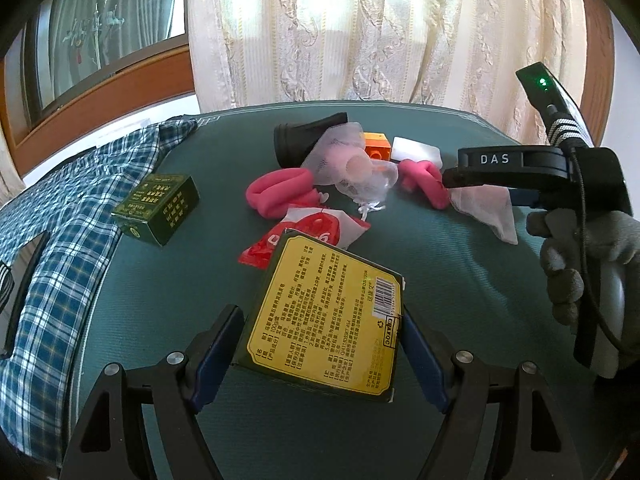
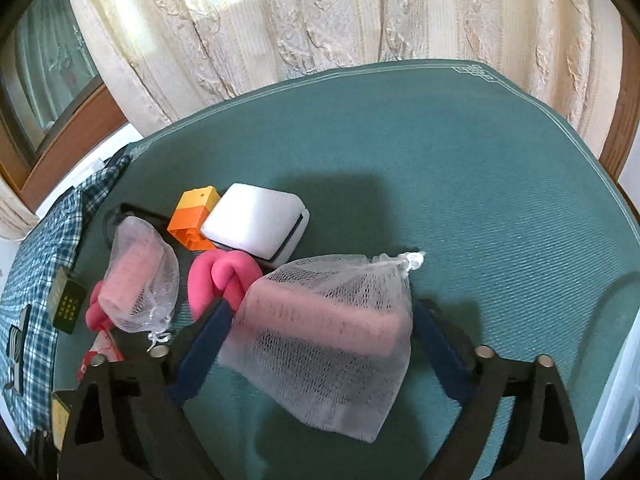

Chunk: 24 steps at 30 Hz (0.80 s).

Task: Organize objects
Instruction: 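Grasp the white mesh bag with pink sponge using the right gripper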

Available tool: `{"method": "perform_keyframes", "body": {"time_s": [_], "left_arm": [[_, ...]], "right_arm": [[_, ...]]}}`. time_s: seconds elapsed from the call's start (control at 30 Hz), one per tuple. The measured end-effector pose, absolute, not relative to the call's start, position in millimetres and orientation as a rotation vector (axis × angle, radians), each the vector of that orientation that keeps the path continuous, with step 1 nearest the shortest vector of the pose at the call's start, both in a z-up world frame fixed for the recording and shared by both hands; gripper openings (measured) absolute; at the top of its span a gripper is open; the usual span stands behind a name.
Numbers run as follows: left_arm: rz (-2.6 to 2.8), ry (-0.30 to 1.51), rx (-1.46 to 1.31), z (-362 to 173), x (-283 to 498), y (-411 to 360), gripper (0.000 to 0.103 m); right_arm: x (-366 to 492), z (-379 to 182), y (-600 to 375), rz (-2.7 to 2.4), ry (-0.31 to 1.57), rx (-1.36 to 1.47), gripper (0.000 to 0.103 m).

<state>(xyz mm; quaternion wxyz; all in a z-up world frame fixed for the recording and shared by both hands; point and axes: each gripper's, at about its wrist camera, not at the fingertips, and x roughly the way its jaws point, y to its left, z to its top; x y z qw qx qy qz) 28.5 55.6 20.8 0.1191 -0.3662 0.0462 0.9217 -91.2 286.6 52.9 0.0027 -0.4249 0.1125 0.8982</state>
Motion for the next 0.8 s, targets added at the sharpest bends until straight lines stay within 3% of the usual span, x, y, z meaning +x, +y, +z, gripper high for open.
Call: {"method": "perform_keyframes", "body": {"time_s": [0.07,0.43,0.8], "left_arm": [[2.695,0.137,-1.070,21.0,28.5,56.0,0.081],[2.714,0.143,-1.055,22.0,29.5,55.7,0.081],[2.738,0.177,-1.024,27.6,37.5,59.4,0.081]], "right_arm": [[-90.1,50.9,287.8,2.817,0.360,-1.338,0.076],[-56.1,55.6,279.2,2.859,0.295,-1.258,0.075],[2.7,63.1,298.6,2.843,0.384,-1.211,0.075]]}}
